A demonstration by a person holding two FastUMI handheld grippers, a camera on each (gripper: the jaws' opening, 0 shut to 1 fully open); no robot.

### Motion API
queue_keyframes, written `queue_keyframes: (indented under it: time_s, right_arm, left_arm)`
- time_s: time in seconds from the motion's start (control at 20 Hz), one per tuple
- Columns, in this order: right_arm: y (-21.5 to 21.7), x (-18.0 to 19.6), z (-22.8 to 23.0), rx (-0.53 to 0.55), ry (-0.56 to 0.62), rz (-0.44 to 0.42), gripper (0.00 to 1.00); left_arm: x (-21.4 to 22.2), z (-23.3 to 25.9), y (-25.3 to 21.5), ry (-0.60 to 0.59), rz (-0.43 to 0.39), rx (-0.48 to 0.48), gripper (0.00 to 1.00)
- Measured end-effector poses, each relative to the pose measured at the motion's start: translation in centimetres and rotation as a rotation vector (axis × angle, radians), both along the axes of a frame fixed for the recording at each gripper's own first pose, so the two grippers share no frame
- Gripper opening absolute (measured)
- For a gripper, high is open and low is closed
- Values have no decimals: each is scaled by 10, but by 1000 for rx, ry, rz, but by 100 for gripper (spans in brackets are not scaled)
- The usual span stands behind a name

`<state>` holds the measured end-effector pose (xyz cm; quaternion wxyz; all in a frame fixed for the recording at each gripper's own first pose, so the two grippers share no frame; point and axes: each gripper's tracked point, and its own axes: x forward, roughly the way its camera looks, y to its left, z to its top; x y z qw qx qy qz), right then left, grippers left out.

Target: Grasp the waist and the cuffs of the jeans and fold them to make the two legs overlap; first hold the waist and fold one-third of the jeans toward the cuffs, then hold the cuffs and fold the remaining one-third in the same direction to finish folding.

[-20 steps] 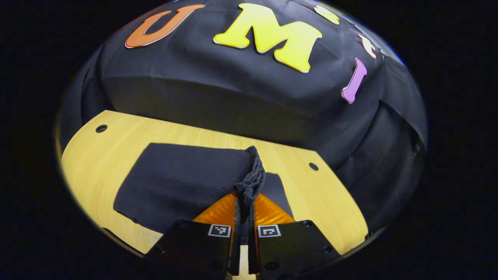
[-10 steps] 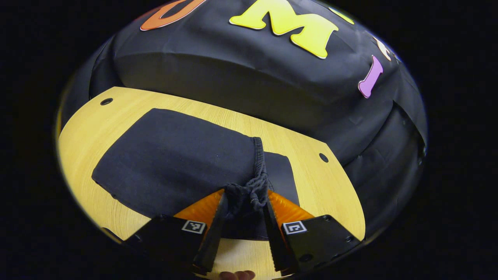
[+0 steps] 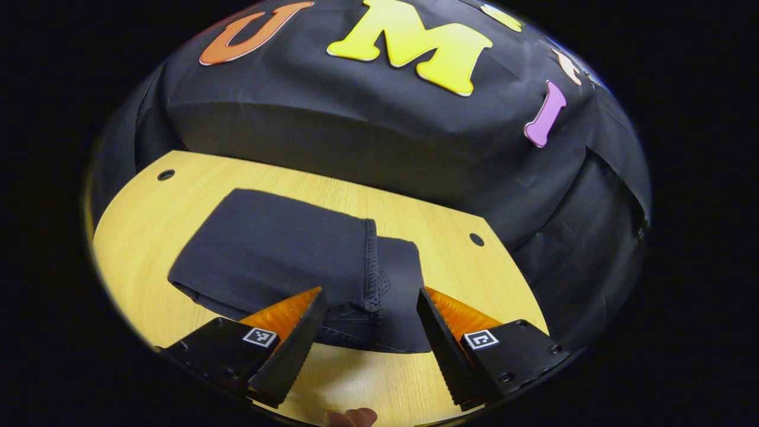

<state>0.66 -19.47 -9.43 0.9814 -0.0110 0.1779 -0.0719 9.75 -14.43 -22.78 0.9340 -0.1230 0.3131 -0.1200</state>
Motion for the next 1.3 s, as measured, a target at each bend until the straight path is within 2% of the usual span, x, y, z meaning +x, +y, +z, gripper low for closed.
queue_keyframes:
  time_s: [0.2,0.45,0.65,0.75,0.95,1.05,1.1,1.3]
  right_arm:
    - [38,38,23,20,-75,102,98]
    - [102,86,63,70,-190,218,99]
    - [141,102,75,107,-225,245,99]
    - [161,107,76,125,-226,241,98]
    - [179,106,94,103,-310,228,99]
    - [188,101,96,96,-331,235,99]
    - [191,99,98,91,-338,232,99]
    - [189,90,91,87,-343,186,99]
  left_arm:
    - [-1,79,31,-166,-6,72,98]
    - [7,192,98,-380,79,184,98]
    - [-2,254,131,-509,139,281,100]
    - [-11,278,140,-559,159,297,98]
    - [-26,300,154,-625,230,308,98]
    - [-37,294,156,-632,257,283,100]
    - [-40,285,156,-634,261,281,98]
    - [-46,285,163,-656,285,299,98]
